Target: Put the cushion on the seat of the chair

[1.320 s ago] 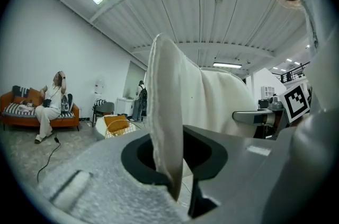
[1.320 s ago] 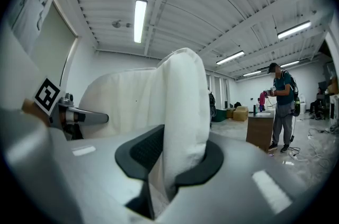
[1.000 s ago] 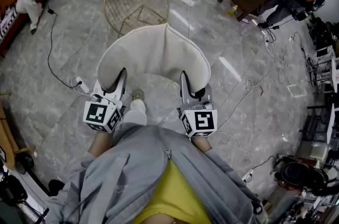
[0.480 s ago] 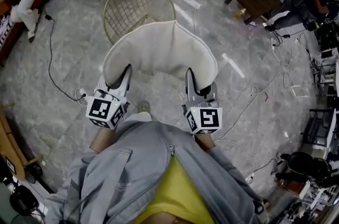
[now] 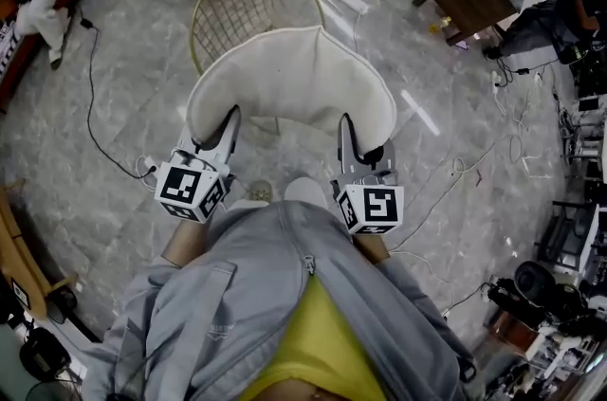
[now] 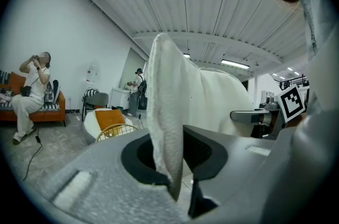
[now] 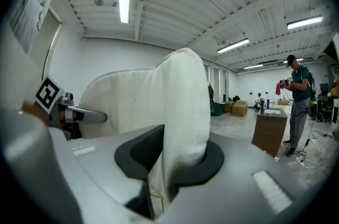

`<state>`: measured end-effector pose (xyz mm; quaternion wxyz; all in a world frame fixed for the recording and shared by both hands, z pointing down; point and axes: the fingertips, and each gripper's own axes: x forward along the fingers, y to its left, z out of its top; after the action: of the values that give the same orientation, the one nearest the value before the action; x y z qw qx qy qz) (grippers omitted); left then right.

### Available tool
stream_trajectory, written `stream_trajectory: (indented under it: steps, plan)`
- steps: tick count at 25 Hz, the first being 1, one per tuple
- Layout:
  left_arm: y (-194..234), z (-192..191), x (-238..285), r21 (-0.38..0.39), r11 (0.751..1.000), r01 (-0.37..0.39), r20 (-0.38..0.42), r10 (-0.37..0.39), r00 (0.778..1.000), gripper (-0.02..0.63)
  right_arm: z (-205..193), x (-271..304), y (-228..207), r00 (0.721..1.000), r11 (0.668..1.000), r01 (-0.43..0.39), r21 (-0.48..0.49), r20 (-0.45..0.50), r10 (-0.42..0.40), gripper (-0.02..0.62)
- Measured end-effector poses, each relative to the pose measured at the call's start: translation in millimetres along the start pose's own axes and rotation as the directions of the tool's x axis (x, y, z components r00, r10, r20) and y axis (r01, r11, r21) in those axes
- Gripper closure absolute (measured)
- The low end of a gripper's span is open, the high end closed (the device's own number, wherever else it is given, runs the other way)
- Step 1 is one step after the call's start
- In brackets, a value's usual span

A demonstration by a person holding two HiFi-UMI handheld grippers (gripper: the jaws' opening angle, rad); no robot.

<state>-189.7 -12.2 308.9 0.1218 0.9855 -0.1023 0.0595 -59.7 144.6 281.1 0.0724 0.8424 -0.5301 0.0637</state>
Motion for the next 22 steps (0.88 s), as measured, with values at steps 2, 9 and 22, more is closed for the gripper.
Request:
stream_trajectory:
  steps: [2,9,22]
  plan:
    - [3,2,4,-0.004,1.000,-0.011,0.002,0.011,1.000,0.548,1,9,-3,1.000,1.000,-0.008,0.002,0.000,0.008,0.523]
    - [23,11,22,-0.019,0.996,-0.085,0.042,0.085,0.995,0.548,12,54,-12,0.996,0.996,-0.089,-0.028,0.028,0.090,0.523]
    - [55,39,113,-0.107,0.886,-0.451,0.091,0.460,0.883,0.548,45,219,-75,0.878,0.876,-0.474,-0.087,0.024,0.478,0.523]
